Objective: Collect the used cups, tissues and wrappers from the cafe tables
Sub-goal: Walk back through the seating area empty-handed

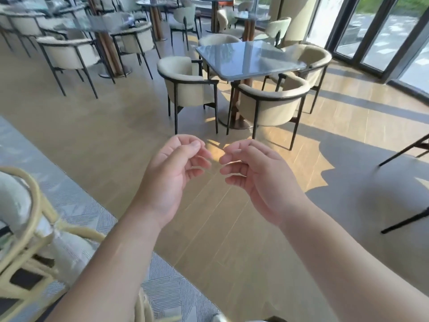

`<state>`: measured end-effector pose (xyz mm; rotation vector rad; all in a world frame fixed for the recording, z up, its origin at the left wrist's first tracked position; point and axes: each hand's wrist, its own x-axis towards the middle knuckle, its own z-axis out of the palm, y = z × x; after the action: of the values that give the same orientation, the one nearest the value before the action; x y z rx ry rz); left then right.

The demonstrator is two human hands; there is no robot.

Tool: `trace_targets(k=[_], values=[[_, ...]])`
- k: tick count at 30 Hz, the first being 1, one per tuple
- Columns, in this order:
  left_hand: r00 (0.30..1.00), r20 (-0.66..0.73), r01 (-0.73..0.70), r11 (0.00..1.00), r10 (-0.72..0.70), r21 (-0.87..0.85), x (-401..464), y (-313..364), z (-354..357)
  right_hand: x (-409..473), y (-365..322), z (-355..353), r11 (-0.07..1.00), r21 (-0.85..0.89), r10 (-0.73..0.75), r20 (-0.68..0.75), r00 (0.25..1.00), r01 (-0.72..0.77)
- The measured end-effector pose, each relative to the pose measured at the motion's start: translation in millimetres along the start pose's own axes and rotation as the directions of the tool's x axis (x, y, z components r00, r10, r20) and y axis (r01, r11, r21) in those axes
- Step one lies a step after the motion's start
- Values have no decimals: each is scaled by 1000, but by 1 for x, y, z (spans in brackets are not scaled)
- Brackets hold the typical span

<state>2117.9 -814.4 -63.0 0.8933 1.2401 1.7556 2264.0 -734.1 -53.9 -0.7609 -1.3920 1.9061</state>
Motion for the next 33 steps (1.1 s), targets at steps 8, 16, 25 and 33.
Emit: trace_targets(k=[8,16,25,33], values=[[993,-117,-25,998,32,58,91,7,-45,117,3,25,1000,-11,-13,132,991,15],[963,-259,-44,994,68,99,234,6,-97,290,-6,39,999,27,-31,232,972,26],[940,-300,-115,979,161,166,404,44,-137,476,-50,68,998,32,-57,356,933,49],[916,-363,-127,981,173,145,490,52,-205,590,-39,116,1000,2,-22,441,897,24]])
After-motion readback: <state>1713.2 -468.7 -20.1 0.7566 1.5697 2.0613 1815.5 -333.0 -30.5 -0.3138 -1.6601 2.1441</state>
